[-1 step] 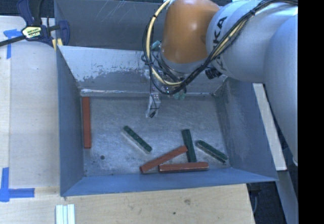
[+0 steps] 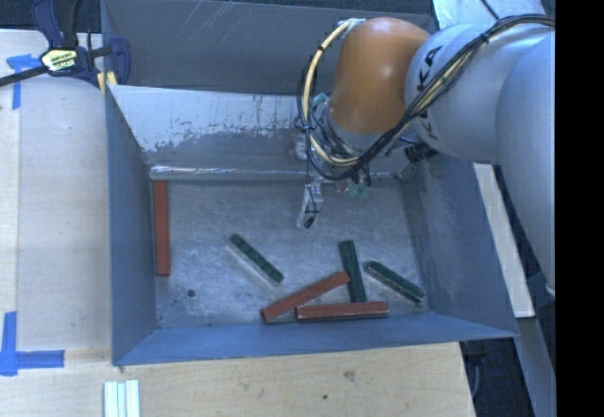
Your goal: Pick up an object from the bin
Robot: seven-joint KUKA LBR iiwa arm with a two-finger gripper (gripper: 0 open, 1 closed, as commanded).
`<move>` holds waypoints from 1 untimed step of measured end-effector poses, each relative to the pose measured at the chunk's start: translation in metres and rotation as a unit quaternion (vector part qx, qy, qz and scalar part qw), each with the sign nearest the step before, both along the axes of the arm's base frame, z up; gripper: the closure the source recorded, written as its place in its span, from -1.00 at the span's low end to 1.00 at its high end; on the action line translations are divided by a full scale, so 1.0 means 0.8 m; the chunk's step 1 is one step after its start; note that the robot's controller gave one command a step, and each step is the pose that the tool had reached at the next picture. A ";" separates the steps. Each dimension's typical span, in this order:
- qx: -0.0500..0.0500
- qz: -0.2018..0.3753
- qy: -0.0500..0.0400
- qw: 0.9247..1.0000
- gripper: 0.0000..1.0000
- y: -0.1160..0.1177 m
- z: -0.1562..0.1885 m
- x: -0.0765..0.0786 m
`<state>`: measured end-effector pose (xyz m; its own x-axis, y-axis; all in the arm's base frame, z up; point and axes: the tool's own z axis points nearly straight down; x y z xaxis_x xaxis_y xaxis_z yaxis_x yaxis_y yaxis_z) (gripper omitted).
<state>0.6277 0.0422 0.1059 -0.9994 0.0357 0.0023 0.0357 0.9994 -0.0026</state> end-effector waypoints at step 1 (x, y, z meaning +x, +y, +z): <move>0.003 0.022 0.000 1.000 -1.00 0.122 -0.047 -0.013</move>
Offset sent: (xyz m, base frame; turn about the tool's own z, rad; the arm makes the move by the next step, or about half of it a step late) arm -0.0090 0.0924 -0.0359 -0.0368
